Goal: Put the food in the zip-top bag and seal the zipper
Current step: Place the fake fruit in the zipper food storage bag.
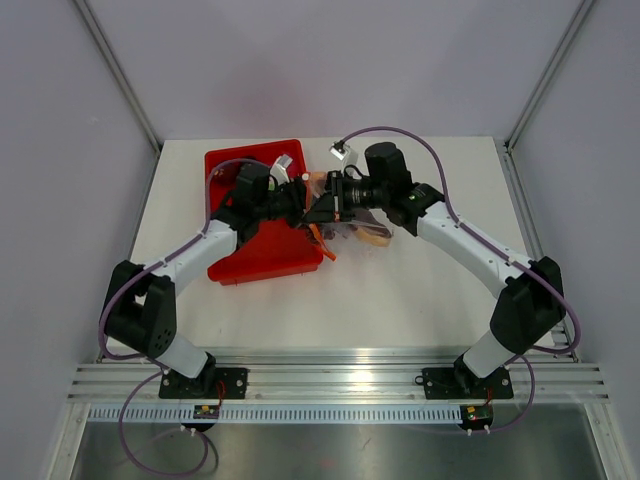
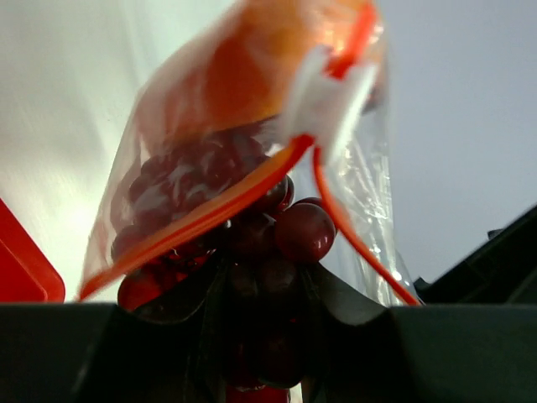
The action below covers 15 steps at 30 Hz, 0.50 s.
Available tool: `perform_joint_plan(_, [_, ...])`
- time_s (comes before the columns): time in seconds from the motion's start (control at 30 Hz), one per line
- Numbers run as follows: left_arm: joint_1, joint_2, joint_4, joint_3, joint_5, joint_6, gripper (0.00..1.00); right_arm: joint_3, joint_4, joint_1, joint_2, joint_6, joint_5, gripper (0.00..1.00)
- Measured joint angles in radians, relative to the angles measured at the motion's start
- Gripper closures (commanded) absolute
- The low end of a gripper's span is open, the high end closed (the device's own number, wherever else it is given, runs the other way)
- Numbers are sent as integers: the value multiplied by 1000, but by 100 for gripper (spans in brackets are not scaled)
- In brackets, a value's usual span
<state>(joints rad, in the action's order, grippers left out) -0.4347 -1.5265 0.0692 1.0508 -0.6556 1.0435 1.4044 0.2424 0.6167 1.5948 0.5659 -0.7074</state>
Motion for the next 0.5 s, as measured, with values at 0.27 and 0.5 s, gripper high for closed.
perform_joint_plan(0.27, [-13,-12,-82,29,45,-32,94,-29,-50,3,7,50,-8,100])
perform_joint_plan(0.5, [-13,9,-194,29,100,-92,93,-117,-178,7,4,143,-22,100])
